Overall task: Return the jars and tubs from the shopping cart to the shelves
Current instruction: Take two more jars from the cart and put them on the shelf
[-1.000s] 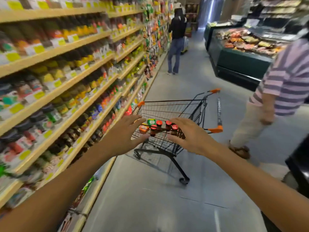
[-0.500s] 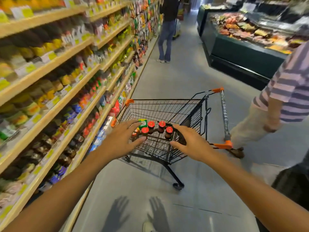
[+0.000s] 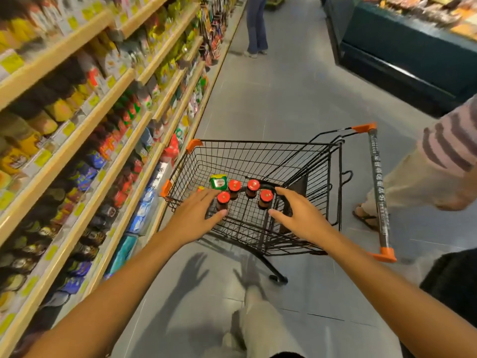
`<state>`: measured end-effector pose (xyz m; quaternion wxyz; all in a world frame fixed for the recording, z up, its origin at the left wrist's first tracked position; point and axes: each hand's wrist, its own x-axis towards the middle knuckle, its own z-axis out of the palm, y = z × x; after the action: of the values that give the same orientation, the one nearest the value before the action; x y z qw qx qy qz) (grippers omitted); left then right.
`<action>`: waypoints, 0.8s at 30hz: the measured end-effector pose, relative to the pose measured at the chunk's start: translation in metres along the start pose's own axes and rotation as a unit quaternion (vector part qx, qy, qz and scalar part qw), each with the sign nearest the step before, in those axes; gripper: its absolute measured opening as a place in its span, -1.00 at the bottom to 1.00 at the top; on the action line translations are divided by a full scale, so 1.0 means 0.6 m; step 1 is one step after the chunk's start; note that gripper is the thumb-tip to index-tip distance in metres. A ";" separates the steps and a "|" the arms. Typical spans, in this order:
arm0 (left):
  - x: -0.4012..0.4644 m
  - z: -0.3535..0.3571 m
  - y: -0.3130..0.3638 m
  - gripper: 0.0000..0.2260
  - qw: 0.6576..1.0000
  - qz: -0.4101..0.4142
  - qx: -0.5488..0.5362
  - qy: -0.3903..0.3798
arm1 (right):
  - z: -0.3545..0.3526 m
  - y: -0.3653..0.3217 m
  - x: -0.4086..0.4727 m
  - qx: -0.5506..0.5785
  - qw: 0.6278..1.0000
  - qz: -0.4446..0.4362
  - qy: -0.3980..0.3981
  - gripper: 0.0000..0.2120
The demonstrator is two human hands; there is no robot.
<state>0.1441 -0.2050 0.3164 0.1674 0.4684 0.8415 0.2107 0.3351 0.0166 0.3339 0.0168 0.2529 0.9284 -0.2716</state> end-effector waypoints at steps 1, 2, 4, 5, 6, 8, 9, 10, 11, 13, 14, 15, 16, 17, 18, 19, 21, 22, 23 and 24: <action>0.018 0.005 -0.006 -0.38 1.000 -0.003 -0.003 -0.007 | 0.005 0.011 0.022 0.004 1.000 0.006 -0.007 -0.29; 0.036 0.011 -0.012 -0.42 1.000 -0.004 -0.008 -0.010 | 0.009 0.022 0.046 0.011 1.000 0.014 -0.016 -0.29; 0.078 0.021 -0.028 -0.45 0.999 -0.015 -0.020 -0.019 | 0.017 0.042 0.097 0.030 0.999 0.026 -0.034 -0.30; 0.102 0.024 -0.036 -0.44 0.999 -0.022 -0.022 -0.025 | 0.022 0.053 0.124 0.038 0.998 0.029 -0.039 -0.31; 0.128 0.028 -0.047 -0.43 0.999 -0.032 -0.018 -0.033 | 0.029 0.065 0.154 0.048 0.997 0.032 -0.046 -0.33; 0.176 0.039 -0.066 -0.43 0.996 -0.066 -0.019 -0.049 | 0.045 0.088 0.208 0.068 0.994 0.047 -0.071 -0.36; 0.199 0.043 -0.073 -0.43 0.994 -0.086 -0.022 -0.057 | 0.051 0.096 0.232 0.081 0.991 0.056 -0.085 -0.35; 0.223 0.048 -0.080 -0.42 0.993 -0.099 -0.029 -0.061 | 0.058 0.105 0.254 0.094 0.989 0.059 -0.099 -0.34; 0.246 0.055 -0.087 -0.38 0.990 -0.113 -0.033 -0.072 | 0.067 0.115 0.275 0.104 0.986 0.061 -0.114 -0.31; 0.294 0.075 -0.113 -0.28 0.988 -0.125 -0.041 -0.085 | 0.093 0.144 0.317 0.112 0.982 0.063 -0.141 -0.27; 0.314 0.083 -0.124 -0.29 0.985 -0.139 -0.050 -0.093 | 0.114 0.168 0.338 0.123 0.978 0.067 -0.151 -0.23; 0.332 0.095 -0.135 -0.33 0.981 -0.152 -0.063 -0.102 | 0.131 0.186 0.355 0.134 0.976 0.074 -0.154 -0.16; 0.348 0.107 -0.145 -0.38 0.977 -0.162 -0.083 -0.109 | 0.142 0.194 0.369 0.137 0.974 0.080 -0.161 -0.09; 0.364 0.122 -0.158 -0.39 0.974 -0.170 -0.092 -0.117 | 0.147 0.195 0.381 0.137 0.973 0.088 -0.165 -0.08; 0.378 0.137 -0.174 -0.39 0.970 -0.179 -0.103 -0.125 | 0.148 0.190 0.391 0.138 0.970 0.099 -0.172 -0.11; 0.391 0.152 -0.190 -0.39 0.966 -0.191 -0.110 -0.137 | 0.155 0.189 0.400 0.138 0.968 0.107 -0.182 -0.17; 0.413 0.188 -0.229 -0.35 0.959 -0.205 -0.117 -0.158 | 0.174 0.196 0.421 0.144 0.964 0.114 -0.191 -0.22; 0.423 0.205 -0.248 -0.32 0.953 -0.214 -0.126 -0.171 | 0.188 0.203 0.431 0.151 0.962 0.116 -0.194 -0.22; 0.433 0.222 -0.265 -0.27 0.948 -0.220 -0.132 -0.186 | 0.202 0.207 0.440 0.159 0.961 0.119 -0.195 -0.22; 0.443 0.242 -0.284 -0.22 0.945 -0.225 -0.141 -0.192 | 0.218 0.213 0.448 0.165 0.958 0.124 -0.198 -0.22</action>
<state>-0.0426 -0.0284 0.0826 0.4337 0.2700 0.8383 0.1902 0.1479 0.1659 0.1138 0.1916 0.3067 0.8104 -0.4610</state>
